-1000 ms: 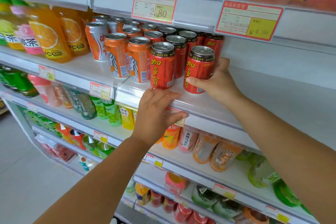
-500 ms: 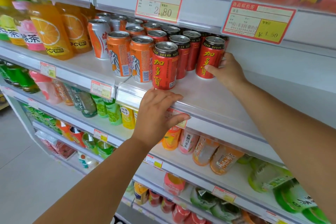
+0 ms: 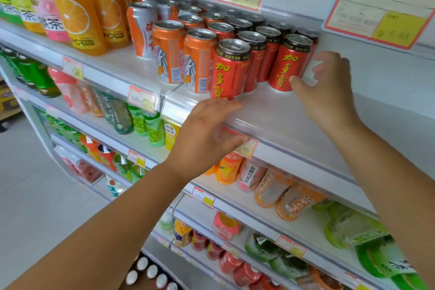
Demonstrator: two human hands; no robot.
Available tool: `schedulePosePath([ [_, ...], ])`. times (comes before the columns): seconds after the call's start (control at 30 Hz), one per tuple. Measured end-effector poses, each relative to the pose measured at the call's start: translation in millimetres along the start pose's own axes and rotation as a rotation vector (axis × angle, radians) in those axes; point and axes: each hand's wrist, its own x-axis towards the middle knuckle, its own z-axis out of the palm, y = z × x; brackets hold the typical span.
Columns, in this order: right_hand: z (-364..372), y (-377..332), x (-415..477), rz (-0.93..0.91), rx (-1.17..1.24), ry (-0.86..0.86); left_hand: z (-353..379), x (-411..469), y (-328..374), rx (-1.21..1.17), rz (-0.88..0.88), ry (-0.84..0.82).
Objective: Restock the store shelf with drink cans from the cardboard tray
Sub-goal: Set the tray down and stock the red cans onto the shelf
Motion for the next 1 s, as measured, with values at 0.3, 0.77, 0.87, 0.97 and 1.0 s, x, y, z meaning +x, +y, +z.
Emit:
schedulePosePath([
  [0.3,76,-93,-198,-0.132,0.553,-0.916,-86,-202,-93,0.194,-0.755,-0.16],
  [0.77,525,109,-547,0.278,-0.117,-1.567,37,-653,-254,0.024,-1.813,-0.608],
  [0.87,598,168,-616,0.264,-0.095,-1.505,96,-723,-307,0.025,-1.797,-0.542],
  [0.97,650,213,-669,0.093,-0.172,-1.42,150,-774,-354,0.0,-1.787,-0.451],
  [1.0,662,221,-681,0.006,-0.213,-1.381,165,-786,-367,-0.003,-1.755,-0.441],
])
